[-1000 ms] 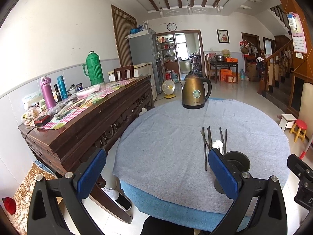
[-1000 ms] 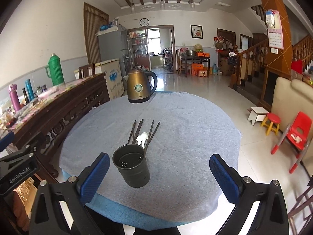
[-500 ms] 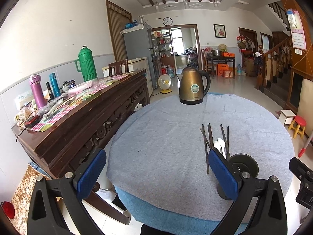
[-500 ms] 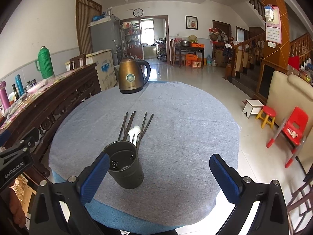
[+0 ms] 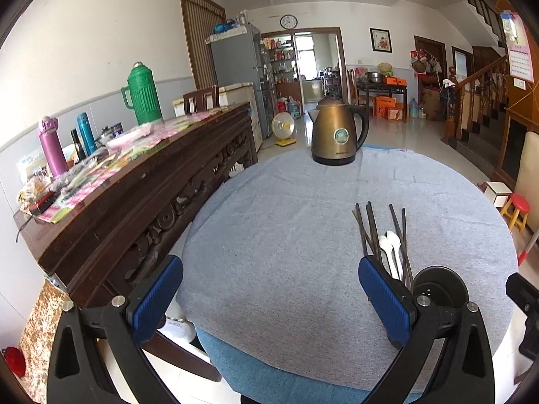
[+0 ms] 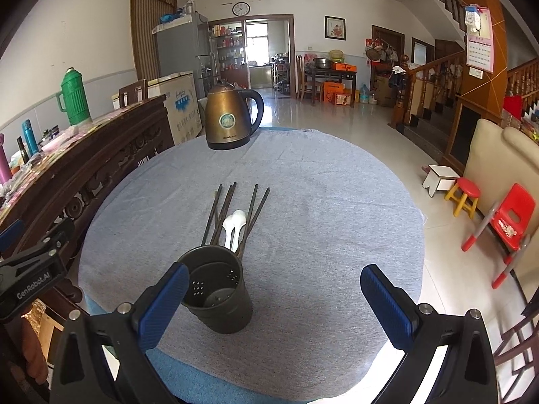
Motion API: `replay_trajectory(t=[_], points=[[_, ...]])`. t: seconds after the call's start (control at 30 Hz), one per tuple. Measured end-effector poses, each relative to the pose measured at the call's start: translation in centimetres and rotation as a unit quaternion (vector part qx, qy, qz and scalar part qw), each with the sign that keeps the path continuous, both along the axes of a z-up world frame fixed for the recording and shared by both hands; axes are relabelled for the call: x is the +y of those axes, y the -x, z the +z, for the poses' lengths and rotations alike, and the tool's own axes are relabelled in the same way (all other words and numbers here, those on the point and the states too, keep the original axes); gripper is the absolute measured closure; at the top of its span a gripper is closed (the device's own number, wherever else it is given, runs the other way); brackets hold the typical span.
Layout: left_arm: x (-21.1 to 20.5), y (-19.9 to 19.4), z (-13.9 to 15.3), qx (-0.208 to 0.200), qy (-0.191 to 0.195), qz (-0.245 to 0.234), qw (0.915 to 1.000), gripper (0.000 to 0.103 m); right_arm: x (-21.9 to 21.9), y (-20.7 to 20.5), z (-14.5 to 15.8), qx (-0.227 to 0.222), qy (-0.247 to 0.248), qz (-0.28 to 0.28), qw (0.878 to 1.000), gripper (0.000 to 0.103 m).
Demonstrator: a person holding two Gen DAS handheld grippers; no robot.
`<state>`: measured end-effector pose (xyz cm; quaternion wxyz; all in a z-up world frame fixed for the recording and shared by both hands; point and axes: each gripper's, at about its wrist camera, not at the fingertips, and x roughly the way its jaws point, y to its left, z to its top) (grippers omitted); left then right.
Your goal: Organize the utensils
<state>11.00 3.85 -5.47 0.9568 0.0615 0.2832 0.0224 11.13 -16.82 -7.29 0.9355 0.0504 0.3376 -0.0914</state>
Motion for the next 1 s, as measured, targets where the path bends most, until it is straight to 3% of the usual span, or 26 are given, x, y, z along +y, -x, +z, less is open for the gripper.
replay_trajectory(t=[0.5,1.0], points=[[-2.0,0.4,-0.9,0.028,-0.003,-0.025,0.9993,0.000,-0.4,0.2,-1.0,0.003,0.010,-0.015,1.000,0.000],[-3.2,-1.1,-2.2,0.055,-0.013,-0.027,0.9980,0.000,-1.4,-1.1,-2.7,0.046,0.037,-0.025,0.998,0.000]])
